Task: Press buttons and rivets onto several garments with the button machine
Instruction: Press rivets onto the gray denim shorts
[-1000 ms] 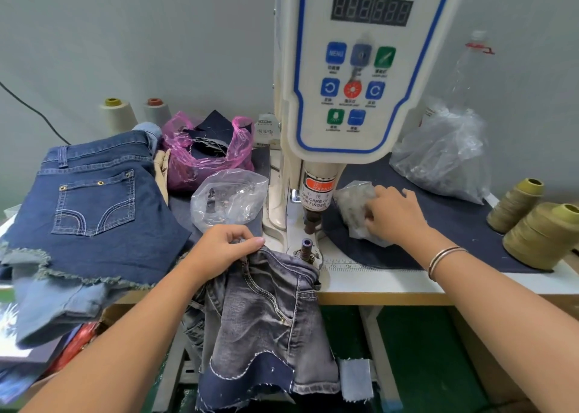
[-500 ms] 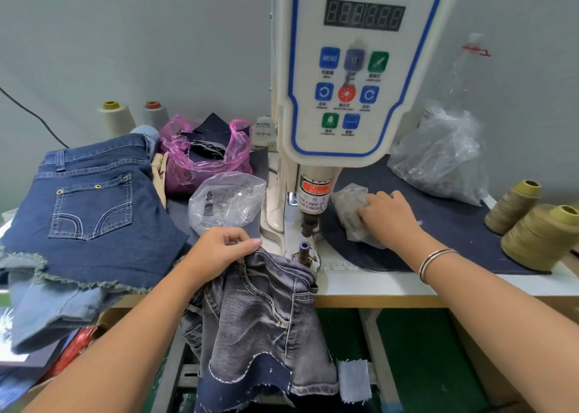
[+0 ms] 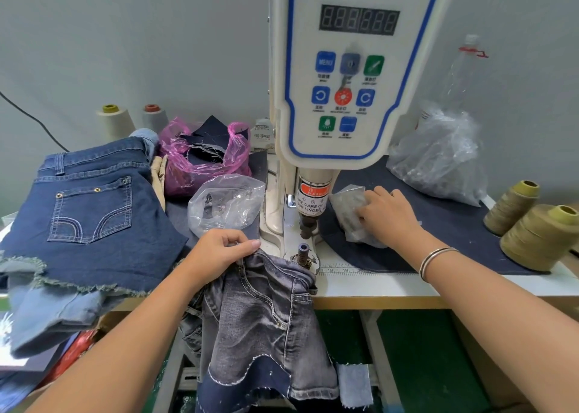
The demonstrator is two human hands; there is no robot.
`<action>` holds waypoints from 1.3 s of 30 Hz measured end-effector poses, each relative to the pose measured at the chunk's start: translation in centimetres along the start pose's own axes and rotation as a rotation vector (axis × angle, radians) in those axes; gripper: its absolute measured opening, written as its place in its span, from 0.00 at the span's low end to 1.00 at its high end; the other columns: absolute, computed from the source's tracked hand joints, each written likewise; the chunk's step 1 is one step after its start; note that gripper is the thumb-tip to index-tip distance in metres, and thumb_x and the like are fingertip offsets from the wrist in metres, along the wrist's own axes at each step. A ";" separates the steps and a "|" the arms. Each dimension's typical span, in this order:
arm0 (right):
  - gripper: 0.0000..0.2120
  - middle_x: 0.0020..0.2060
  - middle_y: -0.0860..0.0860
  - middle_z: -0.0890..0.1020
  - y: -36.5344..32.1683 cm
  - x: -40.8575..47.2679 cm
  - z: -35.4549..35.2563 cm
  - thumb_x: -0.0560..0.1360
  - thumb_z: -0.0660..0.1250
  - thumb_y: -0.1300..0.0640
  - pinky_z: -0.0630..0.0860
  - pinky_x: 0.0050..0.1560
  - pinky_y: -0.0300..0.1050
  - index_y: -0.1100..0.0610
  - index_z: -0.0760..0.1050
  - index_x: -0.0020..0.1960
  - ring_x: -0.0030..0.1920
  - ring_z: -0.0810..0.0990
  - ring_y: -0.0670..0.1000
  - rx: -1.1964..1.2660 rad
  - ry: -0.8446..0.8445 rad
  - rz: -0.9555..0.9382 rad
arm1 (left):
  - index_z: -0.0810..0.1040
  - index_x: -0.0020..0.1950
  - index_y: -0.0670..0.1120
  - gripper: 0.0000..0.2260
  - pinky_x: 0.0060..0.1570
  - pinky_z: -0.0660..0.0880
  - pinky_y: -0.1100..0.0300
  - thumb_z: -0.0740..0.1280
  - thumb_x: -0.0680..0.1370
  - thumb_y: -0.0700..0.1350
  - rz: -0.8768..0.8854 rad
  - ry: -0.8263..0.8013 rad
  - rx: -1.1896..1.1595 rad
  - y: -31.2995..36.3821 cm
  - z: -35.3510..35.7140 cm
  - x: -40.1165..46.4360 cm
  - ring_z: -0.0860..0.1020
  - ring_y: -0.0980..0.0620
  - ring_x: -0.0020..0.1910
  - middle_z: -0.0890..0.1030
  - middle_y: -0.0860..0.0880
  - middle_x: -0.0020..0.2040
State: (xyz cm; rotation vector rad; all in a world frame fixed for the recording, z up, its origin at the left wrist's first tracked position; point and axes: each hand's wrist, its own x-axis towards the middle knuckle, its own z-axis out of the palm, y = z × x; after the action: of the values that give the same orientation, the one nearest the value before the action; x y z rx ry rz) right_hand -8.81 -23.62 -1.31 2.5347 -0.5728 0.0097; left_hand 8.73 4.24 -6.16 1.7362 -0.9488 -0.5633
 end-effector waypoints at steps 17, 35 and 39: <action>0.11 0.53 0.49 0.70 0.1 -0.4 -1.7 0.79 0.58 0.51 0.59 0.45 0.46 0.50 0.79 0.54 0.56 0.66 0.53 0.074 -0.004 0.076 | 0.82 0.34 0.48 0.18 0.38 0.70 0.65 0.70 0.67 0.63 -0.013 0.017 -0.002 0.1 0.1 0.0 0.74 0.55 0.31 0.80 0.46 0.32; 0.09 0.63 0.48 0.67 0.3 -1.4 -2.0 0.77 0.63 0.48 0.59 0.60 0.52 0.45 0.81 0.51 0.64 0.62 0.54 0.228 0.071 0.140 | 0.81 0.34 0.47 0.20 0.39 0.70 0.62 0.69 0.68 0.63 -0.020 0.017 -0.006 0.2 0.1 -0.2 0.74 0.54 0.32 0.78 0.48 0.31; 0.06 0.61 0.52 0.72 0.3 -1.9 -2.5 0.74 0.68 0.55 0.57 0.59 0.53 0.56 0.83 0.44 0.64 0.64 0.57 0.370 0.250 0.206 | 0.81 0.34 0.46 0.22 0.40 0.69 0.59 0.72 0.68 0.65 -0.019 0.015 -0.007 0.0 0.1 -0.1 0.73 0.52 0.32 0.77 0.46 0.31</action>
State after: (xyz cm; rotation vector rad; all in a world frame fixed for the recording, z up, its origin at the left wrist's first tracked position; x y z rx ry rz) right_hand -10.40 -21.86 0.73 2.7519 -0.7860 0.5451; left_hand 8.57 4.23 -6.20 1.7421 -0.9200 -0.5644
